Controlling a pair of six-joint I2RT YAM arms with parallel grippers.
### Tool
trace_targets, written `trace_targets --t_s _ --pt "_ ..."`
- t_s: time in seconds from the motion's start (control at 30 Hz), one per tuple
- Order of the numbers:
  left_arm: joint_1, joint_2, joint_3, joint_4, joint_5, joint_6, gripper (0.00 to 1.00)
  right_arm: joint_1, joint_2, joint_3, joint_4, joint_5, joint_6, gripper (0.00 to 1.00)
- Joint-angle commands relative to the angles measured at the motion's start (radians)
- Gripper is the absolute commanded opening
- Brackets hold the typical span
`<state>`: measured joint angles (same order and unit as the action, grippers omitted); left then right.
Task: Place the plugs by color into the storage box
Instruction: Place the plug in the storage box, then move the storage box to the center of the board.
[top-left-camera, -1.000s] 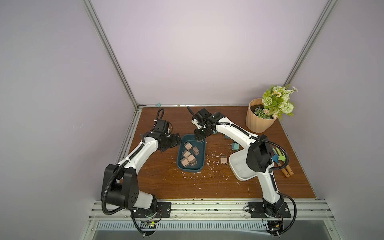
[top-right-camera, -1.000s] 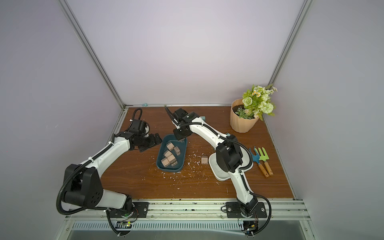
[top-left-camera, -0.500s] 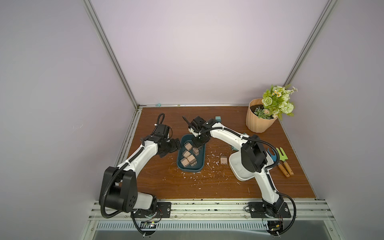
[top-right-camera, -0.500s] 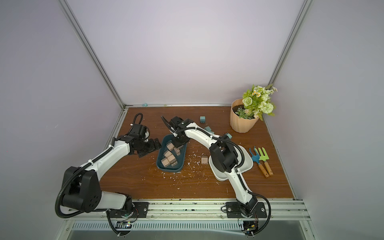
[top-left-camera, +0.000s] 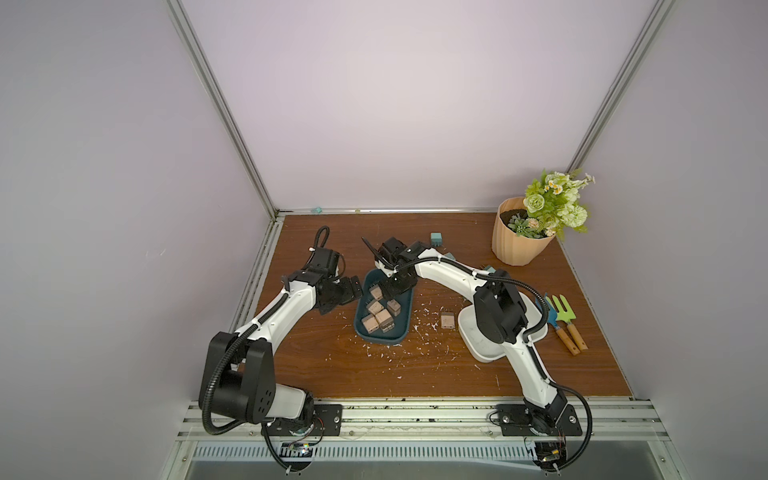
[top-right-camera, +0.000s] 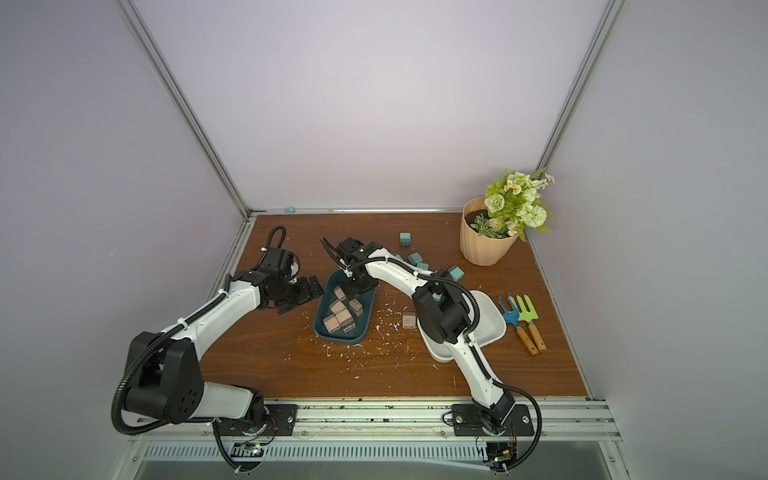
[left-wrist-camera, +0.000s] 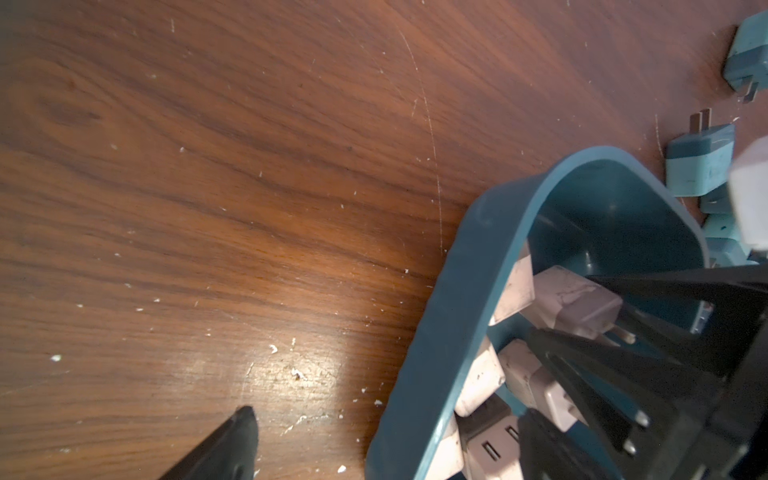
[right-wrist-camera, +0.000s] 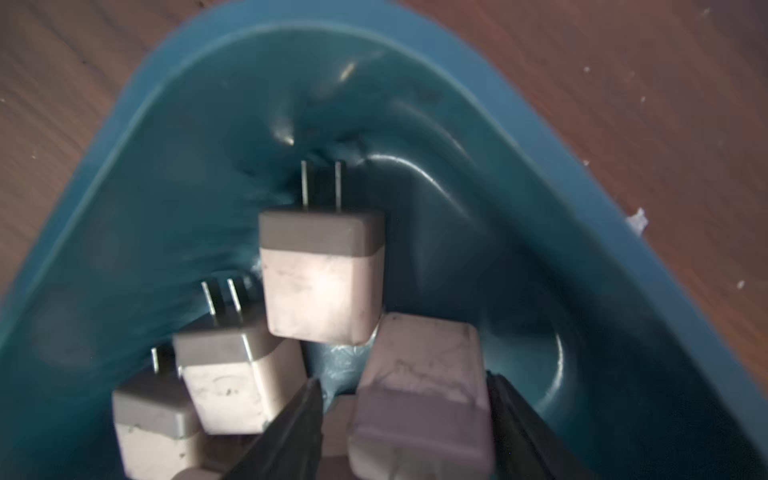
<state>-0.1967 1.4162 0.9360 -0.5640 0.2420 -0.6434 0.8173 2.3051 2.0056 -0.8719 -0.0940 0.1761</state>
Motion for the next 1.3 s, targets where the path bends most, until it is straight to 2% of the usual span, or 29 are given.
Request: trace_targets --t_s 0.0,0.13,0.23,0.57,0.83,1.27 --pt "0.004 0.014 0.027 0.002 -0.009 -0.006 0.99 0.002 -0.121 0.044 -0.056 0.031 0.012 0.7" --pt "0.005 0.015 0.023 0.004 -0.011 -0.003 0.99 -0.001 -0.21 0.046 -0.108 0.072 0.029 0.74" --pt "0.004 0.015 0.015 0.012 -0.008 0.0 0.99 -0.007 -0.299 -0.032 -0.13 0.105 0.053 0.76" --pt "0.005 0.042 0.028 0.017 0.001 0.025 1.0 -0.012 -0.585 -0.547 -0.001 0.064 0.25 0.81" --pt "0.003 0.067 0.05 0.018 0.016 0.044 1.0 -0.03 -0.636 -0.738 0.073 0.046 0.308 0.82" --pt "0.003 0.107 0.073 0.016 0.025 0.064 0.99 -0.124 -0.707 -0.887 0.108 0.052 0.323 0.82"
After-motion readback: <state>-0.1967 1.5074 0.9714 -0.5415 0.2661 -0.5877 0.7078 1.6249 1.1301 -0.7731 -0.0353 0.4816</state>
